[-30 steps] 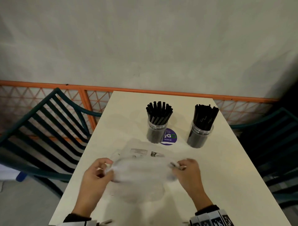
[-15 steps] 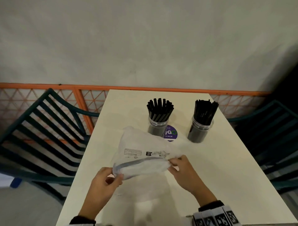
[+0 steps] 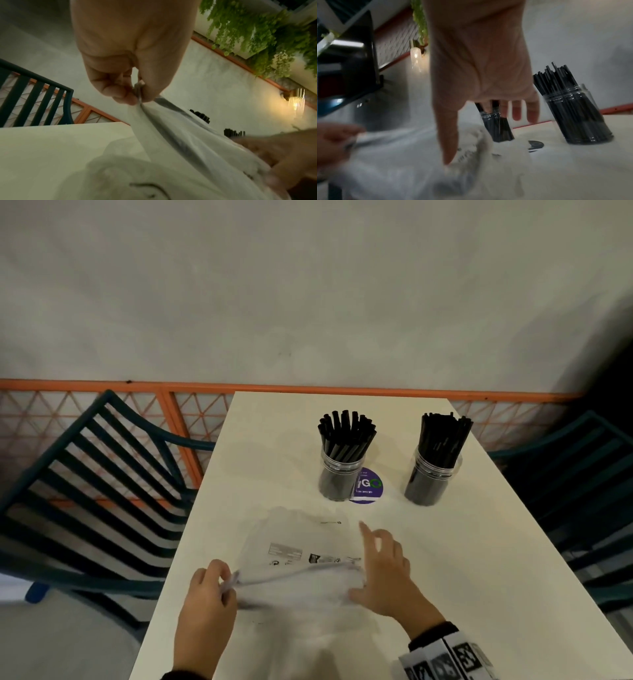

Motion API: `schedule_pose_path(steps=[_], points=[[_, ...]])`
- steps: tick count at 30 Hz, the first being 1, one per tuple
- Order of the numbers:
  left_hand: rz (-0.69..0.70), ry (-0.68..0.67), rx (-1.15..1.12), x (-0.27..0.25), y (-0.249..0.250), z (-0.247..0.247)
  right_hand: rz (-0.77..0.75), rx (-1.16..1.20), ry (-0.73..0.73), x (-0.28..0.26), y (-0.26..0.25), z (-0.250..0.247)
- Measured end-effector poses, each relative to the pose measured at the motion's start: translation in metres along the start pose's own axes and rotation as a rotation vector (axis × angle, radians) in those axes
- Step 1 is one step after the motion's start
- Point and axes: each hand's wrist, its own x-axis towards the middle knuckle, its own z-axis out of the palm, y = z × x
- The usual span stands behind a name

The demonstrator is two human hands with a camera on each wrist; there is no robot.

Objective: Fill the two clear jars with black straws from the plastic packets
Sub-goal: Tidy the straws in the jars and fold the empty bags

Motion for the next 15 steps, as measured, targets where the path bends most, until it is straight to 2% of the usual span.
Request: schedule_pose_path(steps=[2,4,5,7,8,11,13,15], points=[[0.009,-0.015,0.043,-0.001,-0.010,0.004,-0.120,0.034,-0.108,0.000,-0.015,0.001],[-0.020,-0.057,0.075,-0.005,-0.014,0.007,-0.145,0.084,-0.102,0.004,-0.031,0.017],[-0.045,-0.082,0.098,-0.006,-0.014,0.006,-0.128,0.017,-0.050,0.009,-0.035,0.030],[-0.051,-0.091,0.178,-0.007,-0.016,0.006,-0.013,-0.101,-0.148,0.017,-0.039,0.053],[0.012,-0.079,0.219,-0.007,-0.019,0.007,-0.009,-0.150,-0.103,0.024,-0.035,0.071],[0.379,0.006,0.253,-0.007,-0.012,0.019,-0.065,-0.148,-0.085,0.035,-0.022,0.113],[0.530,-0.098,0.332,-0.008,-0.005,0.039,-0.046,-0.137,-0.075,0.038,-0.021,0.121],[0.523,-0.217,0.440,-0.007,-0.012,0.064,-0.041,-0.159,-0.108,0.039,-0.021,0.125]])
